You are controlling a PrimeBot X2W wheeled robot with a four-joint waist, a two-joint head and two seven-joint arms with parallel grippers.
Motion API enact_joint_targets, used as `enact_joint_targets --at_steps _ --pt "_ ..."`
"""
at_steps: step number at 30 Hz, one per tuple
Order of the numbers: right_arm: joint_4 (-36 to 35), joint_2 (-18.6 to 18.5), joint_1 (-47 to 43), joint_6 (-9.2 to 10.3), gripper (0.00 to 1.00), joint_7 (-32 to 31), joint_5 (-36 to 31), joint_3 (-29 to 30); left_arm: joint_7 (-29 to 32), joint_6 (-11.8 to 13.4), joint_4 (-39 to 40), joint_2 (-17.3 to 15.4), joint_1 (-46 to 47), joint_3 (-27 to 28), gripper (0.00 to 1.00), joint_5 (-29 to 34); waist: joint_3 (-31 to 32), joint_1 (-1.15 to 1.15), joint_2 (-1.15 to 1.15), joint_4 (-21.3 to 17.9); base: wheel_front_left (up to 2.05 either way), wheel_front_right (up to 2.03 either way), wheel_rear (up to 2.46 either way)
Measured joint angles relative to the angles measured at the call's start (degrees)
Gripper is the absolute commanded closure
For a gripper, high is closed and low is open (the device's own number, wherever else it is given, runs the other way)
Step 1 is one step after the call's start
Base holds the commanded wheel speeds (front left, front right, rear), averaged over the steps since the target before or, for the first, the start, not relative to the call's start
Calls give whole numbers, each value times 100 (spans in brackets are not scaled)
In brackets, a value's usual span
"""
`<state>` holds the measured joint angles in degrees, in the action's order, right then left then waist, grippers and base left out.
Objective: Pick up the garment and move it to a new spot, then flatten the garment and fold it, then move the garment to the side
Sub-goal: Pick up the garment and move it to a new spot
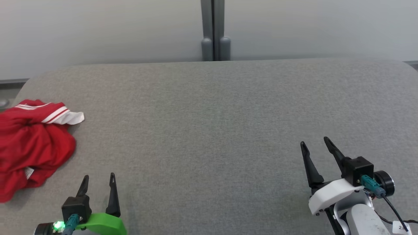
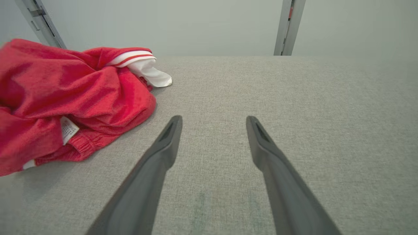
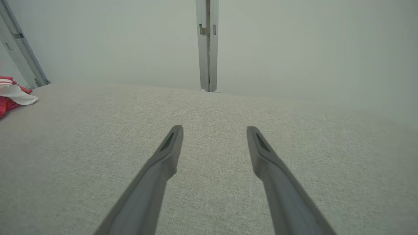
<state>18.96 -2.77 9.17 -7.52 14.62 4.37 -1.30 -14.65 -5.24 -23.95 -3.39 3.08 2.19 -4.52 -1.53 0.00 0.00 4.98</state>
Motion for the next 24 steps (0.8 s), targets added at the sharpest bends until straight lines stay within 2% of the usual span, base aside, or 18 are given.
enact_joint_targets --at_steps 4,19,24 --pt "45 1 65 0 0 36 -64 -157 -37 -24 -62 -20 25 118 0 168 -51 0 0 363 0 0 0" --pt "296 4 256 0 0 38 75 -499 -48 -11 -243 -65 62 705 0 161 -189 0 0 1900 0 0 0" --pt "334 5 257 0 0 38 79 -521 -47 -81 -370 -59 -7 777 0 104 -202 0 0 2279 0 0 0"
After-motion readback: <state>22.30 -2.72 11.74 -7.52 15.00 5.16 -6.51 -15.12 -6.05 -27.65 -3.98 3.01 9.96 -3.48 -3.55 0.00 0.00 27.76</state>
